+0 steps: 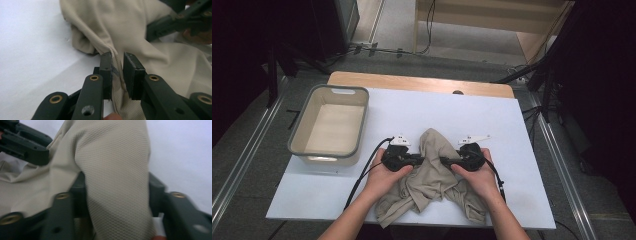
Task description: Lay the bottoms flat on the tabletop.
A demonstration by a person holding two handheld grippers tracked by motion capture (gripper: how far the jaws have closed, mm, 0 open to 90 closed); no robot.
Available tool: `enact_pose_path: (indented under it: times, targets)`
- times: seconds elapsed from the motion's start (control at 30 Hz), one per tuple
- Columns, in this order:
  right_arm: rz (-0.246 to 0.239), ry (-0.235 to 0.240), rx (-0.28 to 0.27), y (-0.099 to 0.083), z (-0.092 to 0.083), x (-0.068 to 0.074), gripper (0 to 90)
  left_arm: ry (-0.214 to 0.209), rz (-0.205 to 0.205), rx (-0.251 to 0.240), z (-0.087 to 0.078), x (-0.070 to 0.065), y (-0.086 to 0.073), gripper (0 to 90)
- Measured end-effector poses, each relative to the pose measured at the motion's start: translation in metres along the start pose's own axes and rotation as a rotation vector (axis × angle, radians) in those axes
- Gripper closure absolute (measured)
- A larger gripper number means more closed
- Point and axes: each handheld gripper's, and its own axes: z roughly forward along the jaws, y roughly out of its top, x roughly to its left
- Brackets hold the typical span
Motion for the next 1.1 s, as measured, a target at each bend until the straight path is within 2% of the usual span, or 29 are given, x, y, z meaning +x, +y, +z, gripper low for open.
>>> enact_pose_path:
  times: [0.03, 0.1, 0.2, 0.3, 0.37, 0.4, 0.43, 0.47, 0.5, 0.53, 0.57, 0.67, 0.77, 0.83, 0.87, 1.0, 1.07, 1.1]
  targets:
    - [-0.005, -0.015, -0.014, 0.001, -0.002, 0.002, 56.6, -0.004, 0.0, -0.009, -0.002, 0.0, 0.0, 76.6]
    - [-0.058, -0.05, -0.052, 0.003, -0.008, 0.005, 58.5, -0.005, 0.01, -0.027, -0.006, -0.001, -0.001, 80.5]
    - [-0.112, -0.143, -0.1, 0.012, -0.019, 0.007, 58.5, -0.012, 0.018, -0.059, -0.012, -0.001, -0.001, 88.1]
    - [-0.185, -0.23, -0.148, 0.028, -0.029, 0.01, 57.3, -0.017, 0.014, -0.096, -0.017, 0.0, 0.005, 89.2]
    - [-0.274, -0.324, -0.176, 0.038, -0.03, 0.014, 51.5, -0.015, 0.007, -0.117, -0.02, 0.001, 0.009, 89.5]
    - [-0.301, -0.355, -0.187, 0.041, -0.028, 0.015, 46.1, -0.004, 0.003, -0.119, -0.021, 0.001, 0.01, 89.5]
    - [-0.303, -0.341, -0.186, 0.042, -0.024, 0.015, 37.9, 0.009, 0.0, -0.11, -0.022, 0.002, 0.011, 89.6]
    - [-0.278, -0.306, -0.178, 0.043, -0.022, 0.013, 27.5, 0.008, -0.008, -0.104, -0.022, 0.004, 0.01, 89.6]
    - [-0.234, -0.274, -0.173, 0.043, -0.021, 0.012, 22.6, 0.013, -0.008, -0.093, -0.023, 0.005, 0.008, 89.6]
    - [-0.195, -0.244, -0.183, 0.041, -0.022, 0.01, 20.6, 0.023, -0.005, -0.083, -0.024, 0.007, 0.006, 89.6]
    - [-0.167, -0.232, -0.196, 0.037, -0.023, 0.009, 19.3, 0.025, -0.007, -0.079, -0.026, 0.008, 0.003, 89.6]
    - [-0.124, -0.201, -0.209, 0.023, -0.029, 0.006, 19.4, 0.027, -0.004, -0.064, -0.034, 0.011, -0.007, 89.6]
    - [-0.088, -0.197, -0.229, 0.006, -0.033, 0.002, 21.2, 0.02, 0.005, -0.046, -0.039, 0.01, -0.018, 89.6]
    - [-0.036, -0.167, -0.248, -0.004, -0.034, -0.001, 24.6, 0.007, 0.012, -0.033, -0.041, 0.007, -0.025, 89.6]
    - [-0.016, -0.151, -0.244, -0.008, -0.034, -0.001, 24.7, -0.002, 0.017, -0.028, -0.042, 0.005, -0.028, 89.5]
    - [0.004, -0.161, -0.205, -0.019, -0.03, 0.003, 29.2, -0.041, 0.051, 0.004, -0.046, -0.007, -0.041, 89.5]
    - [0.016, -0.147, -0.183, -0.023, -0.028, 0.004, 35.9, -0.057, 0.057, 0.012, -0.048, -0.014, -0.047, 89.6]
    - [0.011, -0.155, -0.167, -0.024, -0.026, 0.006, 37.4, -0.065, 0.061, 0.016, -0.05, -0.018, -0.052, 89.5]
